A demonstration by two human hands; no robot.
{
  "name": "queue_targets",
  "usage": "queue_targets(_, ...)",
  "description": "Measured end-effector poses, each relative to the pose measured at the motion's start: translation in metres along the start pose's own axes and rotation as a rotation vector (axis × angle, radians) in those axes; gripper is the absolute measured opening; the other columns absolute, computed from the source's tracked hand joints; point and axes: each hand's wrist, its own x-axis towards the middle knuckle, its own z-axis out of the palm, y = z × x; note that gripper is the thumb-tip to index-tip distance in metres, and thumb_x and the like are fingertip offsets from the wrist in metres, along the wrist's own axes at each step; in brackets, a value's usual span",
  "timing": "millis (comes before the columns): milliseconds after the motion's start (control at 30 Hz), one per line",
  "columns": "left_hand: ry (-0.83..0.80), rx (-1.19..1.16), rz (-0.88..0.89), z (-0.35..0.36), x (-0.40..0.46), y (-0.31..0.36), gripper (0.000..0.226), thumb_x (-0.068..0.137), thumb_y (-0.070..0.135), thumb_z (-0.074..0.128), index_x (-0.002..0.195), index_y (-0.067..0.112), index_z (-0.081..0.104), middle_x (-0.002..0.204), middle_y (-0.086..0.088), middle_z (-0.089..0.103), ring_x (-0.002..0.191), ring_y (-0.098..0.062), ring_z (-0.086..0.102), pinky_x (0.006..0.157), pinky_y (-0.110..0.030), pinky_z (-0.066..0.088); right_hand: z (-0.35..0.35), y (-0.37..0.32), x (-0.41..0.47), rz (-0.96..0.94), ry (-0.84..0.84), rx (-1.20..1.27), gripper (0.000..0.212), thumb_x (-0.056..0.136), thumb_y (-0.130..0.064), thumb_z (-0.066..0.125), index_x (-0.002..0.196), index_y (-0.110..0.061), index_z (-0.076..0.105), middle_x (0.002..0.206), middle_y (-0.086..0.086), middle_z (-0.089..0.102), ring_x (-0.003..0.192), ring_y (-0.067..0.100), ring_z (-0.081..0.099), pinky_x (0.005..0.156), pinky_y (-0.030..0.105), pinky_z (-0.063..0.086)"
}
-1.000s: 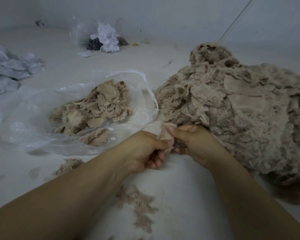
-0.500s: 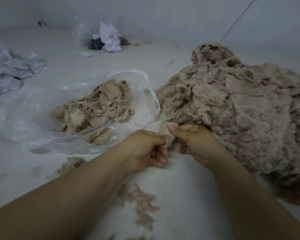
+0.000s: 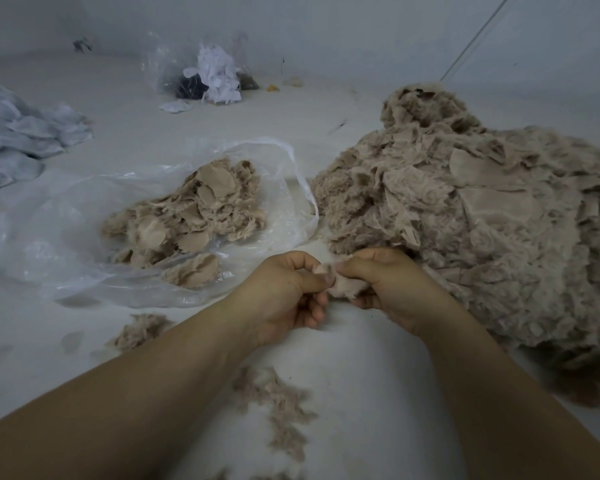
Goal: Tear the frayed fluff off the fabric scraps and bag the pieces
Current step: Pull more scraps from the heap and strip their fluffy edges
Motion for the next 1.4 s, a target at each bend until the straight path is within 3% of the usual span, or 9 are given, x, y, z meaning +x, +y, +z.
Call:
queue_targets(267, -0.027, 0.025, 0.038, -0.004, 0.0, 0.004, 0.018, 0.079, -0.003, 0.073, 0.084, 0.006, 0.058, 0.057, -0.01, 0.058, 0.043, -0.018, 0.051, 0.04, -0.024, 0.042, 0.0, 0.001, -0.001, -0.047, -0.034, 0.017, 0.024, 0.081, -0.021, 0.073, 0.083, 0.003, 0.073, 0.088, 0.028, 0.071, 0.076, 0.029, 0.061, 0.072, 0.034, 0.048)
queue_targets(533, -0.037, 0.078, -0.008, -0.015, -0.006, 0.005, 0.025, 0.08, -0.018, 0.061, 0.072, 0.004, 0.057, 0.062, -0.019, 0.058, 0.039, -0.023, 0.051, 0.039, -0.024, 0.042, -0.002, 0.006, 0.004, -0.019, 0.041, 0.118, 0.015, 0.087, -0.01, 0.067, 0.074, -0.006, 0.072, 0.064, 0.009, 0.069, 0.051, 0.014, 0.06, 0.047, 0.02, 0.047)
queue_targets(700, -0.039, 0.15, -0.058, -0.023, -0.012, 0.009, 0.017, 0.083, -0.013, 0.062, 0.075, 0.002, 0.061, 0.06, -0.017, 0.059, 0.043, -0.023, 0.056, 0.039, -0.024, 0.046, -0.002, 0.009, 0.006, -0.032, 0.047, 0.141, 0.013, 0.086, -0.012, 0.069, 0.075, -0.007, 0.074, 0.069, 0.012, 0.071, 0.055, 0.015, 0.062, 0.052, 0.023, 0.049)
queue_targets(867, -0.094, 0.152, -0.092, -0.009, -0.01, 0.013, 0.028, 0.076, 0.025, 0.079, 0.072, 0.008, 0.057, 0.062, -0.015, 0.06, 0.046, -0.022, 0.053, 0.039, -0.024, 0.045, -0.003, 0.009, 0.005, -0.056, 0.031, 0.091, 0.016, 0.082, -0.017, 0.071, 0.085, -0.002, 0.074, 0.074, 0.014, 0.072, 0.062, 0.018, 0.064, 0.057, 0.026, 0.05)
queue_targets(967, -0.023, 0.196, -0.046, -0.006, -0.008, 0.009, 0.026, 0.089, 0.008, 0.068, 0.066, 0.007, 0.056, 0.052, -0.012, 0.057, 0.036, -0.019, 0.048, 0.035, -0.02, 0.037, -0.002, 0.008, 0.004, -0.057, 0.043, 0.108, 0.019, 0.083, -0.016, 0.071, 0.086, 0.003, 0.072, 0.077, 0.019, 0.071, 0.066, 0.024, 0.062, 0.063, 0.031, 0.049)
queue_targets(1067, -0.124, 0.334, -0.128, -0.013, -0.014, 0.011, 0.02, 0.086, -0.001, 0.068, 0.068, 0.003, 0.062, 0.048, -0.012, 0.054, 0.031, -0.016, 0.047, 0.032, -0.016, 0.033, -0.001, 0.009, 0.006, -0.058, 0.079, 0.115, 0.016, 0.088, -0.013, 0.068, 0.075, -0.006, 0.073, 0.067, 0.014, 0.069, 0.057, 0.021, 0.06, 0.057, 0.028, 0.048)
queue_targets(1200, -0.155, 0.417, -0.166, -0.016, -0.018, 0.015, 0.011, 0.081, 0.005, 0.074, 0.076, 0.005, 0.064, 0.052, -0.011, 0.055, 0.032, -0.016, 0.047, 0.033, -0.016, 0.031, 0.0, 0.007, 0.004, -0.062, 0.059, 0.128, 0.014, 0.085, -0.016, 0.069, 0.078, -0.006, 0.075, 0.069, 0.013, 0.07, 0.059, 0.019, 0.061, 0.057, 0.026, 0.049)
queue_targets(1300, -0.105, 0.36, -0.134, -0.009, -0.01, 0.015, 0.036, 0.078, 0.037, 0.077, 0.083, 0.004, 0.064, 0.056, -0.01, 0.055, 0.036, -0.016, 0.043, 0.034, -0.016, 0.026, 0.001, 0.005, -0.001, -0.077, 0.007, 0.114, 0.028, 0.071, -0.028, 0.074, 0.082, -0.002, 0.076, 0.079, 0.019, 0.072, 0.068, 0.025, 0.064, 0.066, 0.03, 0.051)
queue_targets(1400, -0.042, 0.346, -0.08, 0.001, -0.007, 0.011, 0.024, 0.092, 0.022, 0.068, 0.073, 0.008, 0.06, 0.049, -0.006, 0.05, 0.033, -0.015, 0.038, 0.034, -0.016, 0.021, 0.001, 0.004, -0.002, -0.063, 0.004, 0.137, 0.048, 0.074, -0.028, 0.072, 0.098, 0.014, 0.068, 0.093, 0.032, 0.069, 0.079, 0.031, 0.062, 0.075, 0.038, 0.05)
